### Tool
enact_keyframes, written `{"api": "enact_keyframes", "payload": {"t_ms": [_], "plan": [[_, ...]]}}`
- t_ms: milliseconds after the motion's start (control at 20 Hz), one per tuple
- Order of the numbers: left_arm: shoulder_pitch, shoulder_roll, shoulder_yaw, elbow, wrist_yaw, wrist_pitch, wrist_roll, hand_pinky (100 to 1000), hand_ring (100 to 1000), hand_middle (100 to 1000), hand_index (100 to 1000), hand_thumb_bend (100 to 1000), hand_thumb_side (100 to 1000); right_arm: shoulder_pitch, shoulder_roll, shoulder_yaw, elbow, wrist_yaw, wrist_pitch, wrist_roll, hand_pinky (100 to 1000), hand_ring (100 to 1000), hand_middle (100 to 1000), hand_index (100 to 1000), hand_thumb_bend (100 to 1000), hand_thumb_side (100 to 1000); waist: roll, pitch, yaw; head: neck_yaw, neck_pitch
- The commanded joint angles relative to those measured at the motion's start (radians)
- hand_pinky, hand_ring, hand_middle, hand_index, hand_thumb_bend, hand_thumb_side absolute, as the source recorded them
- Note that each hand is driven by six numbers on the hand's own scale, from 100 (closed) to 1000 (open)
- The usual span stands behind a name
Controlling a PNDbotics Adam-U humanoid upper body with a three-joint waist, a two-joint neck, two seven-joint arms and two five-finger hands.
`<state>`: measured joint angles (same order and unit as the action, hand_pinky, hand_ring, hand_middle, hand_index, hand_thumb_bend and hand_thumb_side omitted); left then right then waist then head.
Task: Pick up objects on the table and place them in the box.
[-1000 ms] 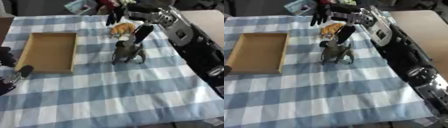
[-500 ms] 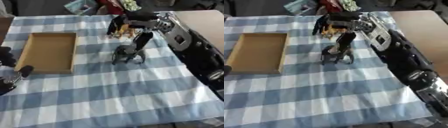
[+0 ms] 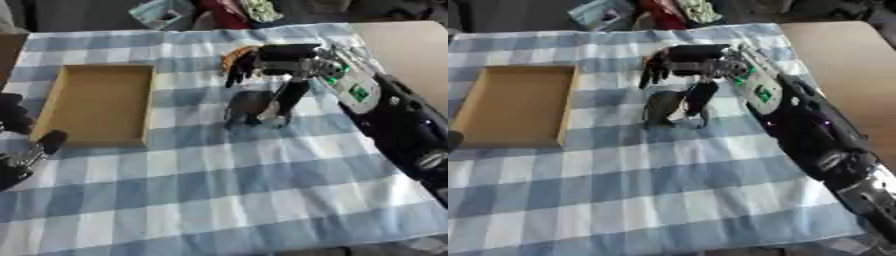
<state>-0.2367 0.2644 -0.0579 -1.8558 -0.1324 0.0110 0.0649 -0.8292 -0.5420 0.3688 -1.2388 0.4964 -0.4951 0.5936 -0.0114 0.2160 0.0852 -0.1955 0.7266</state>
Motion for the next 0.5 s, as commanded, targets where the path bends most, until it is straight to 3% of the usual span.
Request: {"api": "enact_keyframes", "payload": {"t_ms": [50, 500], "plan": [[-0.007, 0.022, 0.007, -0.010, -0.003, -0.002, 0.003, 531, 539, 515, 675, 803, 308, -0.011, -0.028, -0.021, 0.011, 0.025, -0.002, -0.018, 713, 748, 750, 812, 447, 420, 0.000, -0.014, 0.000, 0.004, -0.015], [-0.007, 0.021, 0.007, -0.009, -0.003, -0.002, 0.003, 531, 539, 515, 675, 802, 308, 0.001, -0.032, -0.049, 0.038, 0.056, 0.010, -0.057, 699, 736, 737, 806, 438, 414, -0.001, -0.013, 0.000, 0.003, -0.016]]}}
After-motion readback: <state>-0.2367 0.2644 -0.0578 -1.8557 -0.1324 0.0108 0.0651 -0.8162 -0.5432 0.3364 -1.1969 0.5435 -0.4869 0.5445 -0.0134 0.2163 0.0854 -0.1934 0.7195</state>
